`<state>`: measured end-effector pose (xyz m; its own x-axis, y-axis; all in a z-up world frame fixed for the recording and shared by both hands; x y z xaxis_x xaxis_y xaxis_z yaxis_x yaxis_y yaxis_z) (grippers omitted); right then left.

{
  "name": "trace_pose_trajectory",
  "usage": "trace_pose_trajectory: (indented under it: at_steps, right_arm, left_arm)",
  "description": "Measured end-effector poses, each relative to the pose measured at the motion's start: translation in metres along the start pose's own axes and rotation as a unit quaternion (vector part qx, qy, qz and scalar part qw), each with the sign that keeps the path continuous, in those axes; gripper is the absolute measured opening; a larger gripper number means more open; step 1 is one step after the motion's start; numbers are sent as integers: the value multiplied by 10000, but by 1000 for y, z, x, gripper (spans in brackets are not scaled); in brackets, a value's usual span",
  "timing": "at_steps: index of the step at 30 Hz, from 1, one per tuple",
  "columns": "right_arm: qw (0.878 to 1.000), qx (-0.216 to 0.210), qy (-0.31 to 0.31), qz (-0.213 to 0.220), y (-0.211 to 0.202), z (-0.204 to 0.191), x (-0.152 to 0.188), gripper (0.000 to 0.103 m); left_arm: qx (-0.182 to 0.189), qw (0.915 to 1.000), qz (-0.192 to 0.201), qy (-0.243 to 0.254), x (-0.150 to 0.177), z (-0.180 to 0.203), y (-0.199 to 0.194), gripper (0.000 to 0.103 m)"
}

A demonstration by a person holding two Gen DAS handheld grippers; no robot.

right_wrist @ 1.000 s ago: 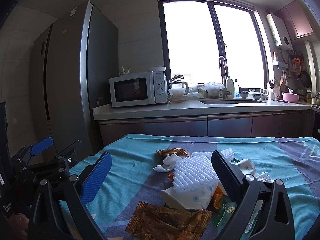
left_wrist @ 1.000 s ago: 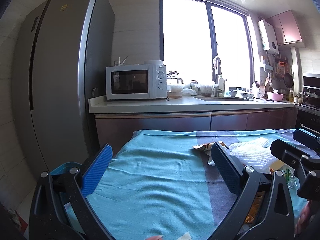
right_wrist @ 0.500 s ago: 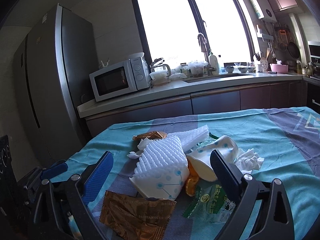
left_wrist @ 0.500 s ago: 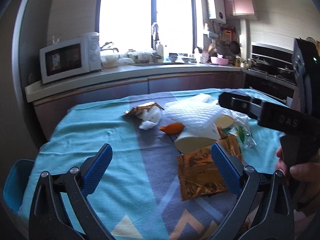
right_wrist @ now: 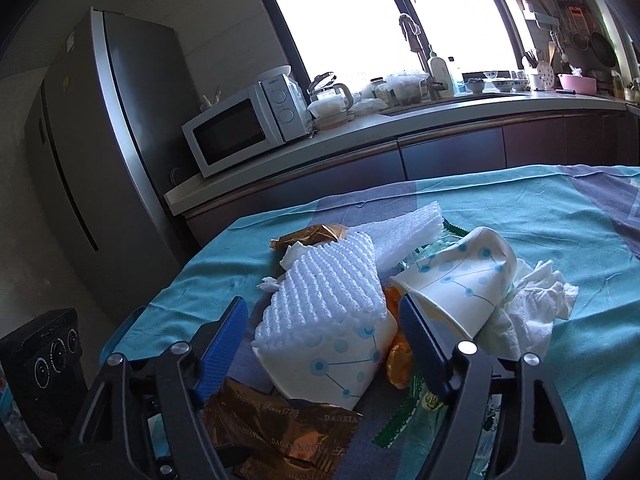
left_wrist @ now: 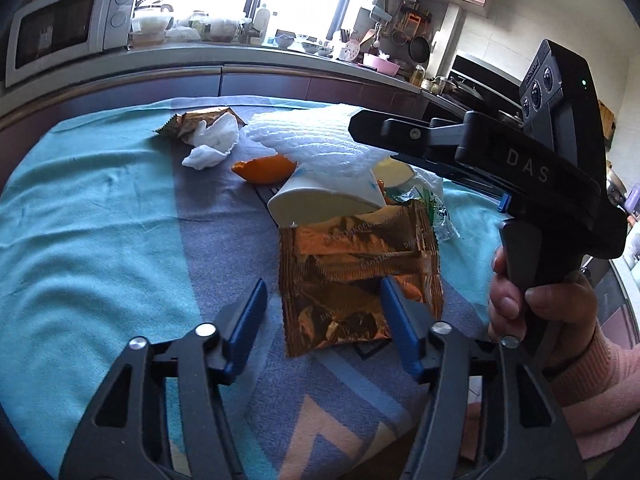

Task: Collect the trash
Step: 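Grasp the gold wrapper with the left tool while the right tool grasps a white foam net, then carry the wrapper and foam net to the teal bin and release both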

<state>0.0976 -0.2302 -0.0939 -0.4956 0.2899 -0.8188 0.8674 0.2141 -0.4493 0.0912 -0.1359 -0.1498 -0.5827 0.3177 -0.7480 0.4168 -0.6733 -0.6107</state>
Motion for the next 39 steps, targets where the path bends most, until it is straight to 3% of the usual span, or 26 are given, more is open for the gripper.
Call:
trace_pose_trajectory:
  at_steps: [2,4,6,12,26,34,39]
  right_arm:
    - [10000,-41,33,-29,2,0,1,61]
    - [9999,-104,85,-59,4,2,1,49]
    - [9997,-162,138,-78,4,3,1,38]
    - [9994,-331,136,17,-3,1,-3,13]
    - [9968,-662,-249,385,-29,-31,-21,11]
    - [9904,-1147,-661,392,-20,-80,-31,11]
    - [9827,-1607,-897,214,-1,-118,-29,10]
  left_arm:
    - [63,9999,-40,-75,-1,-4,2,34]
    - [133,9998,-58,-120,-3,-6,1,18]
    - [206,9997,-44,-153,-4,-6,-2,10]
    - [156,9996,236,-41,-10,2,-23,3]
    - [-224,9939,1060,-228,-16,-20,-109,1]
    - [-869,9844,1415,-581,-6,-64,-171,1]
    - [-1387,9717,1647,-974,5,-104,-213,1]
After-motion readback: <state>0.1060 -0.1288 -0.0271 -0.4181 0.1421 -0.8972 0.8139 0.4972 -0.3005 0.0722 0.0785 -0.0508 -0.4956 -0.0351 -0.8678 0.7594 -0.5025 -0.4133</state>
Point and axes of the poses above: each gripper's, at about its wrist camera, not at the fingertips, and y roughly the way its jaws point, z to its right, x to its underside, the point moved 6 cm from there along y, roughly the way its jaws point
